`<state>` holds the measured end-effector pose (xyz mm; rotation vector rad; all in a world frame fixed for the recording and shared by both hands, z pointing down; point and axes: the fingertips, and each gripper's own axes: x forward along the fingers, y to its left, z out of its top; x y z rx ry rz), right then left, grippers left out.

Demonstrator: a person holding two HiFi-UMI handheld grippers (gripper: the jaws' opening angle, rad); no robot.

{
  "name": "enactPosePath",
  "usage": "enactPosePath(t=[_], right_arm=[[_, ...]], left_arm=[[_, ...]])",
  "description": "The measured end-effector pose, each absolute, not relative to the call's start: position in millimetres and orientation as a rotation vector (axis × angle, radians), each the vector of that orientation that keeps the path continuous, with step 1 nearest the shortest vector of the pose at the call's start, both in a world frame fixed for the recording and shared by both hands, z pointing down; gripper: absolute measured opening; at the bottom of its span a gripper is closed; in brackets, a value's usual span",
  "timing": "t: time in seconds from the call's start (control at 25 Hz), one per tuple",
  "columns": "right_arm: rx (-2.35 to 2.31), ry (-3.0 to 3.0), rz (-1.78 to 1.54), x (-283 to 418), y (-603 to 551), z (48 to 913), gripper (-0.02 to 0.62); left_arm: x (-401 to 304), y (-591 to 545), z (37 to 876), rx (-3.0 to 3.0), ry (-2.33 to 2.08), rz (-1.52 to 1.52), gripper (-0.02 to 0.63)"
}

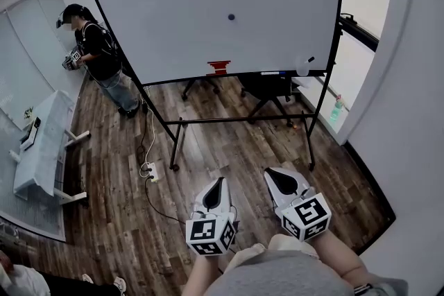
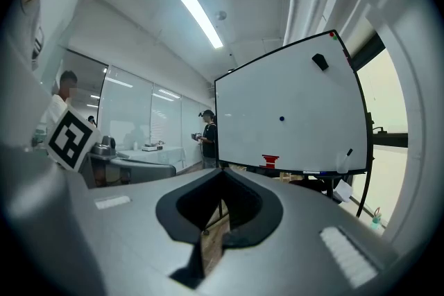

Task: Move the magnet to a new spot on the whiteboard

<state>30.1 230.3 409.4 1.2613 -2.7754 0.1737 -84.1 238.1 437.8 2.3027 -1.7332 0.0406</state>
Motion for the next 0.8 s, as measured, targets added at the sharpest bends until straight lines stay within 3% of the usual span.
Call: enactPosePath(t=[0.8], right_arm=[[1.288, -2.751, 0.193, 18, 155, 427, 0.002]], left_arm=[[-107, 173, 451, 2.265, -1.782, 0.049, 0.003]])
